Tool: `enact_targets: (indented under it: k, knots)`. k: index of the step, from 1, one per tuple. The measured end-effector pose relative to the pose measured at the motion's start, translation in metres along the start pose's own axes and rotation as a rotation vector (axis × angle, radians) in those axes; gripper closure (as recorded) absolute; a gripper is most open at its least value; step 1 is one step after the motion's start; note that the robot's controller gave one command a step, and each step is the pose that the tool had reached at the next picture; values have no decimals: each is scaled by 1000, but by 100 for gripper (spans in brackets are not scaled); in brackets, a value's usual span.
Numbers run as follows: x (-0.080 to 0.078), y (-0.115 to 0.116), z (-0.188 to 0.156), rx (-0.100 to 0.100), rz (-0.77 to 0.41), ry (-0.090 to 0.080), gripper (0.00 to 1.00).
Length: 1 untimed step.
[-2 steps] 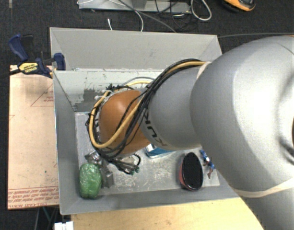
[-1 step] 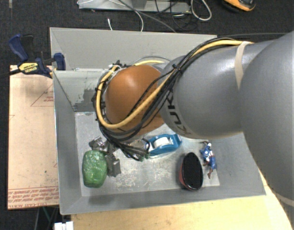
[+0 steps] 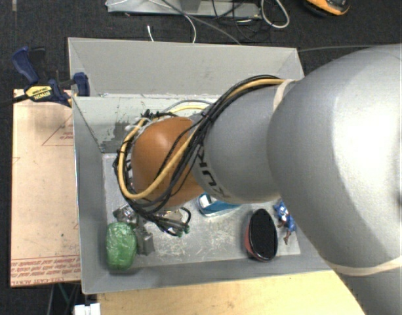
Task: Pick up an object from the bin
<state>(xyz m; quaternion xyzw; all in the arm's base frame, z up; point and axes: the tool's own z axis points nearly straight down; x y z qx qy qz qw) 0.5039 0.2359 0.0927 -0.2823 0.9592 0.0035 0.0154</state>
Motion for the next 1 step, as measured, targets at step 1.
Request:
enact_targets:
  k: [1]
  knots:
    - [-8,2,-89,1,24,-10,100]
